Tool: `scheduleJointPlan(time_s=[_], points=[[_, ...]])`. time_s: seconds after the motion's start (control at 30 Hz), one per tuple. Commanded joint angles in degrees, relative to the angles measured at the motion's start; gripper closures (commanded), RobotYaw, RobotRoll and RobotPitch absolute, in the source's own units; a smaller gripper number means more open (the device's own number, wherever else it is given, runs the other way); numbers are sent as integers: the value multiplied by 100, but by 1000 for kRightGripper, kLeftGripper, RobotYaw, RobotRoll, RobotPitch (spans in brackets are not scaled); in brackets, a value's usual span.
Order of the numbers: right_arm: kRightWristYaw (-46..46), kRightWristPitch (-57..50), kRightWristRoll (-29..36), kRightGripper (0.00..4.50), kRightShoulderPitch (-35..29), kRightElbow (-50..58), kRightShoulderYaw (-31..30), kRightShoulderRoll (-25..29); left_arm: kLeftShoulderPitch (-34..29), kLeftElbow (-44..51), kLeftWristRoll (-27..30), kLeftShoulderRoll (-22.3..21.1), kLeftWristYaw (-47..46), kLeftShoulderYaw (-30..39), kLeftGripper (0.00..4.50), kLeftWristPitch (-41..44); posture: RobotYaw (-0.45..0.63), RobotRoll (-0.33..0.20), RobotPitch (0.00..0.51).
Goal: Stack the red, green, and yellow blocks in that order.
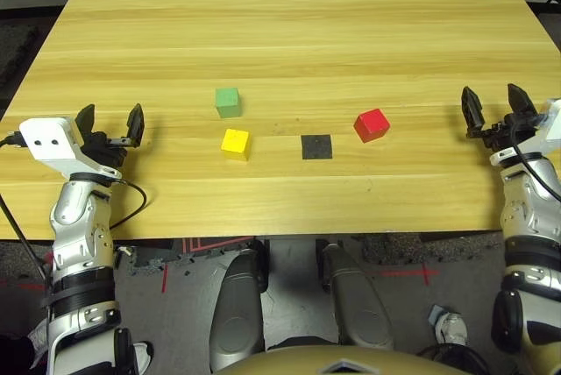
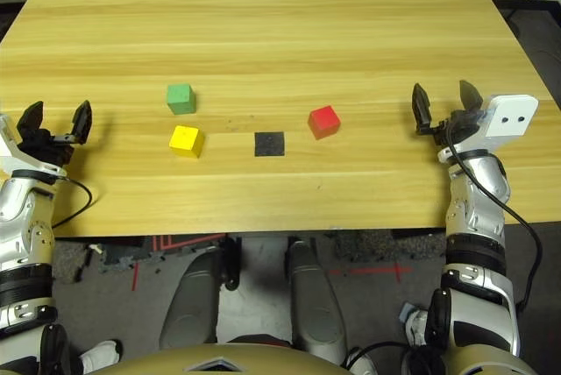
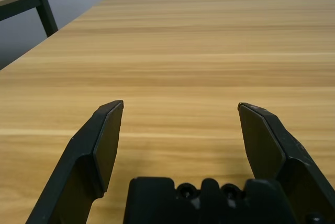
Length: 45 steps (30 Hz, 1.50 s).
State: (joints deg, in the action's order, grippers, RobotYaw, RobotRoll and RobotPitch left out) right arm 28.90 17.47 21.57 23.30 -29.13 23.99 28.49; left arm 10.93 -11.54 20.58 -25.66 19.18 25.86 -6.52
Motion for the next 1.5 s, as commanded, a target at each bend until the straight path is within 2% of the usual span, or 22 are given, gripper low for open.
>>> scheduleJointPlan(time_s=[0.03, 0.13, 0.23, 0.33, 0.47, 0.6, 0.7, 0.87, 1.13, 1.5], points=[[0, 38, 5, 0, -147, 104, 73, 63, -177, 49, 1, 29, -44, 49, 44, 66, -144, -145, 299], [-72, -150, 13, 0, -265, 324, 46, 48, -281, 103, 29, 66, 7, 45, 44, 19, -149, -140, 301], [125, -753, 222, 0, -266, 833, -47, 210, -211, 437, 366, -207, 302, 164, 44, 281, -158, -156, 303], [683, -2064, 759, 0, -478, 1816, -293, 575, -79, 859, 898, -751, 1232, 105, 44, 552, -153, -181, 293], [1034, -3623, 1345, 0, -701, 3134, -509, 1223, 83, 1306, 1686, -1561, 2633, -170, 44, 1381, -152, -209, 296], [732, -4933, 1674, 0, -835, 4172, -556, 1670, 166, 1636, 1885, -2124, 3653, -668, 44, 1963, -174, -222, 301], [289, -5528, 1715, 0, -787, 4721, -719, 1570, 363, 1674, 1843, -2313, 4254, -1093, 44, 2190, -175, -220, 302], [-157, -6102, 1585, 0, -807, 5280, -1162, 1280, 788, 1614, 1776, -2262, 4759, -1560, 44, 2417, -166, -211, 298], [-310, -6345, 1295, 0, -907, 5315, -1638, 1049, 1149, 1606, 1507, -2090, 5066, -2057, 44, 2418, -125, -199, 303], [-278, -6430, 1197, 0, -655, 5371, -1978, 786, 1180, 1731, 1434, -1945, 4943, -2110, 44, 2494, -89, -206, 310]])
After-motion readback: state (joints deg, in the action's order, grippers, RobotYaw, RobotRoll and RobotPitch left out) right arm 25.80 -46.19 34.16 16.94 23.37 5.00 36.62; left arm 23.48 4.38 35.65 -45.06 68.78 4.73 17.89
